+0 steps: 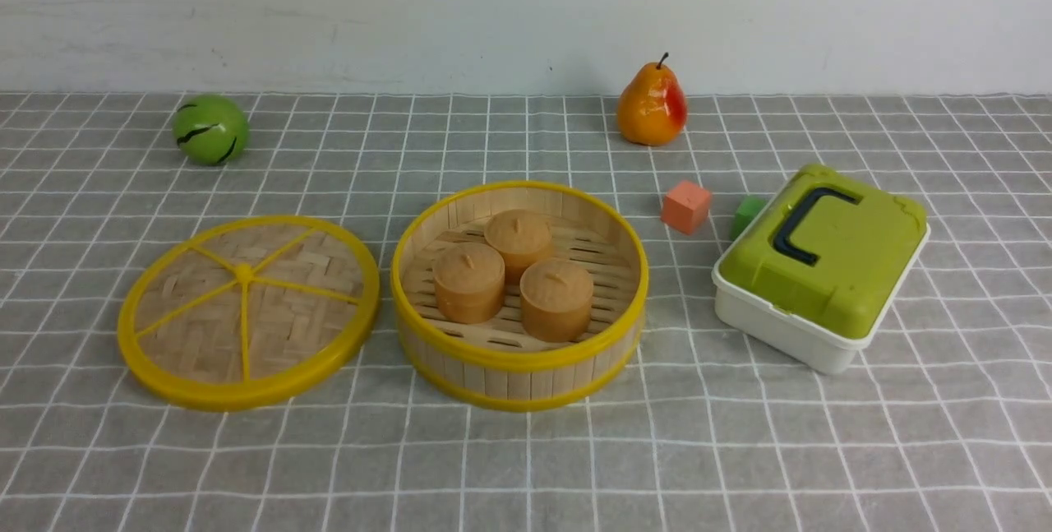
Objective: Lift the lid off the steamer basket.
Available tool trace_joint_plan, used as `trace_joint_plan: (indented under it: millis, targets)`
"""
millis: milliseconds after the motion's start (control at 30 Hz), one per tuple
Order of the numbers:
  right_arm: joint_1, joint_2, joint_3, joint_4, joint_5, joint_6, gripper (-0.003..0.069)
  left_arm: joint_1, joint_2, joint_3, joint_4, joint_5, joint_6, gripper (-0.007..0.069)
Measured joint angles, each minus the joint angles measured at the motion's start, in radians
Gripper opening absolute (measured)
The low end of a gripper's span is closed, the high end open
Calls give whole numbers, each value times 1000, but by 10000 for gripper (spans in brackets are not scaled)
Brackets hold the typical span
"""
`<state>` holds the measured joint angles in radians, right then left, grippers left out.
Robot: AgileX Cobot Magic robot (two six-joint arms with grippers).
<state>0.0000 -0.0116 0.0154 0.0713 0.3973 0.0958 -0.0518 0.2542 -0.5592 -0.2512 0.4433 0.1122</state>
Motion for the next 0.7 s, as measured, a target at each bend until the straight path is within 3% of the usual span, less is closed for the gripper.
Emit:
trace_joint_plan:
  millis: [167,400,600,700]
  targets:
    - [0,0,0,0,1,0,201,1,-259,212,-74,23,38,-13]
    - [0,0,0,0,1,0,211,1,-255,295,-129,128,46,-13]
    - [0,0,0,0,0,0,219,1,-255,298,21,129,35,-13]
    - [0,0,0,0,0,0,222,1,-255,311,117,106,-37,-13]
